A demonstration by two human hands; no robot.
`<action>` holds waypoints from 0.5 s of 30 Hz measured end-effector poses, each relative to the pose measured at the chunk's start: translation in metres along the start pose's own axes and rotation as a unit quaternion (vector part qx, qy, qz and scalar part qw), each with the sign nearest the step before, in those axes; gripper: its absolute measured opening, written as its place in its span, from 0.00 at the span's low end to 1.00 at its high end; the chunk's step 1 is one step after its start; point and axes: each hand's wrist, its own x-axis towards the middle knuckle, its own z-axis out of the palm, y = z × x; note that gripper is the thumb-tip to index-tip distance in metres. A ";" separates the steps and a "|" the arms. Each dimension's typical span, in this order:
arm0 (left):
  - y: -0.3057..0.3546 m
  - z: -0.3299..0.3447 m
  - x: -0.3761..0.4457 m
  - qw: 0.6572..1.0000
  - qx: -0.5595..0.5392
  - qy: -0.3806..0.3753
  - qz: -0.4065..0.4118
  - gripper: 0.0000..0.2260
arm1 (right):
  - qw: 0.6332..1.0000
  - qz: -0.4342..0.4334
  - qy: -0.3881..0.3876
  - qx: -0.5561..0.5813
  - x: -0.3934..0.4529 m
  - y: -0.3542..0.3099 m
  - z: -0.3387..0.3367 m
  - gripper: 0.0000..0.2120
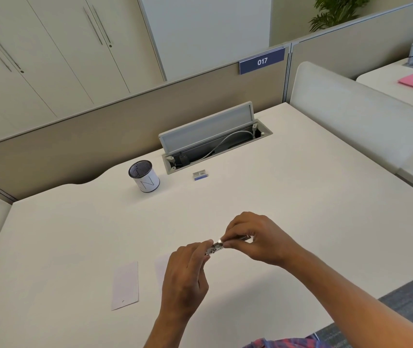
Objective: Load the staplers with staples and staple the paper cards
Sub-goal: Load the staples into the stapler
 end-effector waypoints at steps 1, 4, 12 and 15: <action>0.000 0.000 0.000 1.000 0.000 0.000 0.001 0.16 | 1.000 0.001 0.001 -0.001 0.000 0.001 0.000 0.04; 0.001 0.002 -0.002 1.000 -0.001 -0.001 0.009 0.20 | 1.000 0.003 -0.005 -0.002 0.001 0.003 -0.002 0.04; 0.002 0.003 0.003 1.000 -0.011 0.002 0.001 0.16 | 0.997 -0.072 0.008 -0.002 0.004 -0.001 -0.002 0.05; 0.000 0.003 0.003 1.000 -0.010 -0.006 0.001 0.17 | 0.995 -0.095 -0.012 -0.029 0.006 0.003 0.001 0.06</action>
